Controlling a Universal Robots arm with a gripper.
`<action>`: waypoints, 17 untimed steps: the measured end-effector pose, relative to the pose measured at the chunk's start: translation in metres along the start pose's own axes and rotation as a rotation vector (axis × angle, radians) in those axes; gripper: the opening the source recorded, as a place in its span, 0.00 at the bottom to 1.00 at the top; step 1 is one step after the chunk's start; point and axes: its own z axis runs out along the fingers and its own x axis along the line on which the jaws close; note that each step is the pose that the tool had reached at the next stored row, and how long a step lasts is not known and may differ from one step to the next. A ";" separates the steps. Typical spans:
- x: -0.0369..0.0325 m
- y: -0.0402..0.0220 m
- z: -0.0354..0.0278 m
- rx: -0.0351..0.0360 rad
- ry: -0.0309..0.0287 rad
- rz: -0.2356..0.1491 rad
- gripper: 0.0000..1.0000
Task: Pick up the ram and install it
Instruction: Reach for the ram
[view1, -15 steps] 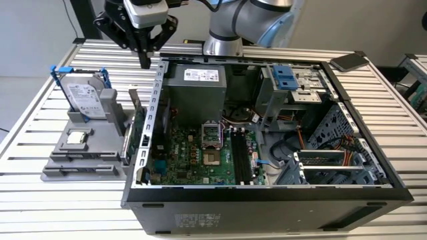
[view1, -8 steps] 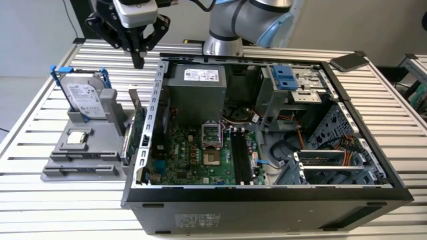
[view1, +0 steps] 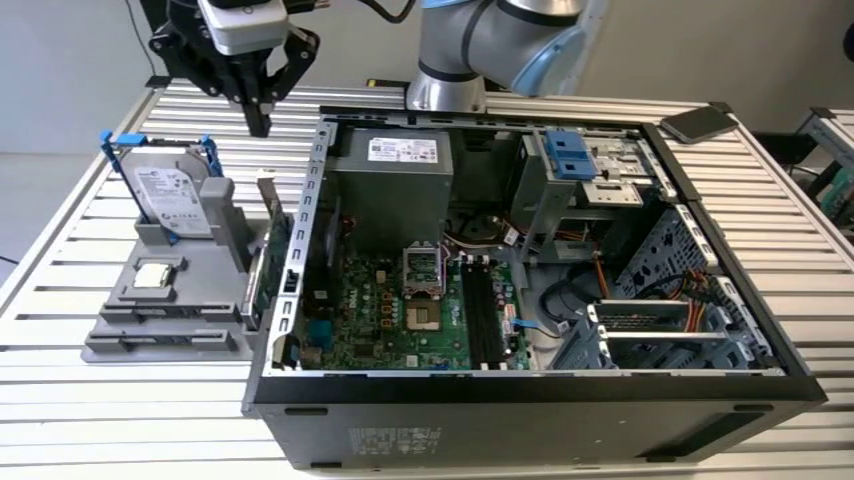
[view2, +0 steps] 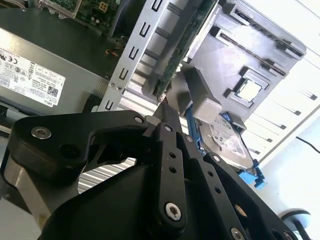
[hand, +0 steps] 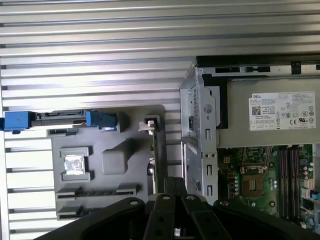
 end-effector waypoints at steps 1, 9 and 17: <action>0.0014 -0.0001 0.0000 0.0000 0.0000 0.000 0.00; 0.0170 -0.0011 -0.0003 -0.0002 0.0003 -0.007 0.00; 0.0293 -0.0018 -0.0005 -0.0002 0.0008 -0.014 0.00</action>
